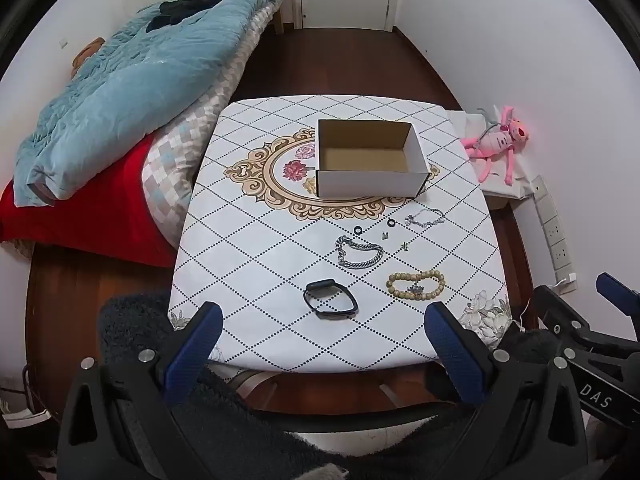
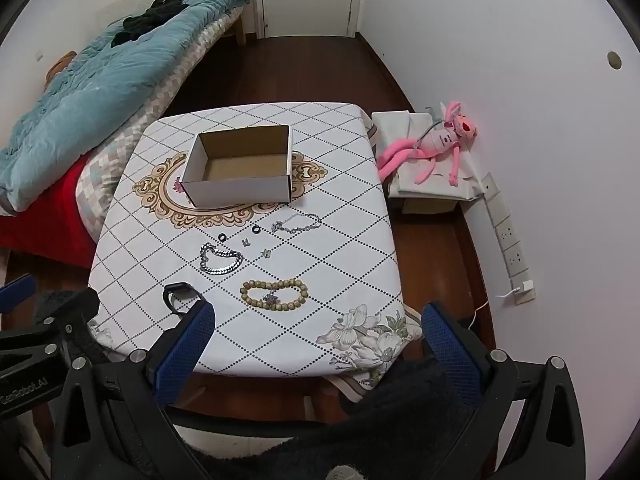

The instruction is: Organize jewelry

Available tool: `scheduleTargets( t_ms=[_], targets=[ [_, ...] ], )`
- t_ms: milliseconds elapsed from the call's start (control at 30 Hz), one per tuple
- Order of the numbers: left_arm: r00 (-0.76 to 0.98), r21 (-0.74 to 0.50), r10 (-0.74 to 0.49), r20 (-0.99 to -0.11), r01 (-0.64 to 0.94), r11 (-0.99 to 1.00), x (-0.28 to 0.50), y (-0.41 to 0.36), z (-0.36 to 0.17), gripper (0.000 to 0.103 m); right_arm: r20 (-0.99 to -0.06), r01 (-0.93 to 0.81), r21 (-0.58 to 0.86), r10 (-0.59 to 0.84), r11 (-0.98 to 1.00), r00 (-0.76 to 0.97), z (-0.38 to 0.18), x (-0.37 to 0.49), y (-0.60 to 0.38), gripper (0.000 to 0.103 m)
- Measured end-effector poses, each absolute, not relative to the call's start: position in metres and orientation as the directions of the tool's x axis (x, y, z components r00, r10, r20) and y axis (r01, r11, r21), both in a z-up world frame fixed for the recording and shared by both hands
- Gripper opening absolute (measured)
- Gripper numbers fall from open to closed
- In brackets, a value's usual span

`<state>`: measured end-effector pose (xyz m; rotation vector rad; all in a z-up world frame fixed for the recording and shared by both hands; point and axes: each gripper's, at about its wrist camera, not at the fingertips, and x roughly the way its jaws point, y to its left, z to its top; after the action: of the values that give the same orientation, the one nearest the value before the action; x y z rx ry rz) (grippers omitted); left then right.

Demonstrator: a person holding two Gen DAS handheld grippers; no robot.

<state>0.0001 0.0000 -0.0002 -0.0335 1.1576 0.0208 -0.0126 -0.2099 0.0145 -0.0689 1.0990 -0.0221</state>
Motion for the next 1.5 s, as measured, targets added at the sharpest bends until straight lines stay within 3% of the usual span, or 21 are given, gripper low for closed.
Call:
scheduleTargets(
  t_ms=[1500],
  targets=[
    [0.408, -0.010, 0.004, -0.913, -0.033, 0.999, -0.0029, 0.0011, 0.0031, 0.103, -0.889, -0.012, -0.062, -0.049, 0.998, 0.456, 0.0174, -0.0158, -0.2128, 0.103]
  ],
)
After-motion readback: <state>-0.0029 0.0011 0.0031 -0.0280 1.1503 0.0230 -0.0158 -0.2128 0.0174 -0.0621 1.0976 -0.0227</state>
